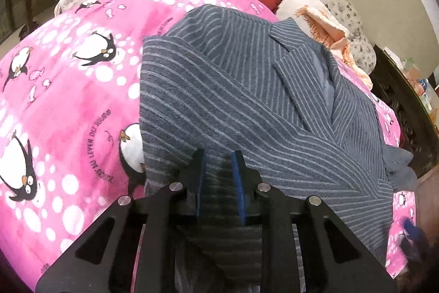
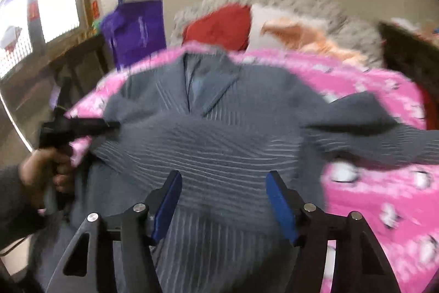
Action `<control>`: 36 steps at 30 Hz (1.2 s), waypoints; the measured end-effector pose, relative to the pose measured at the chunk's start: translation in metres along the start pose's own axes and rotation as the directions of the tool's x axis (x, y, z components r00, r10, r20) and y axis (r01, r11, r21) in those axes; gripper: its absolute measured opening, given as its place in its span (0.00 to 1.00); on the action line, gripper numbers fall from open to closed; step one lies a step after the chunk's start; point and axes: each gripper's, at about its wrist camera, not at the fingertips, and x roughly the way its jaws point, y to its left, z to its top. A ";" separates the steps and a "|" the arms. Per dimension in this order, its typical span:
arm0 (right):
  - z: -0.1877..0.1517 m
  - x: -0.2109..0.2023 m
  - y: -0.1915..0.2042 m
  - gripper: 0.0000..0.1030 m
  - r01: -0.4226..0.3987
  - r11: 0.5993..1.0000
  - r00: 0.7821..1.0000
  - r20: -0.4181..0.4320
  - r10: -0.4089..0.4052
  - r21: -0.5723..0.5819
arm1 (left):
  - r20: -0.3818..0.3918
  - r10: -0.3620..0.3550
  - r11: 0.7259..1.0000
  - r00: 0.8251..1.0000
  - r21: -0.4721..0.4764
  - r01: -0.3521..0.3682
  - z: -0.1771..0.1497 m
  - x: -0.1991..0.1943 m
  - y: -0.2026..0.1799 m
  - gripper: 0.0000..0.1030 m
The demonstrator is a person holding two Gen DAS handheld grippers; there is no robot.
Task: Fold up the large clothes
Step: 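Fold the held sleeve across the jacket front and open the left gripper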
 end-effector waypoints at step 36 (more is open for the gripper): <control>-0.067 -0.079 -0.437 0.68 -0.071 0.513 0.948 0.218 -0.232 0.855 | 0.063 0.146 0.978 0.987 0.139 -0.153 -0.072 -0.044 0.026 0.67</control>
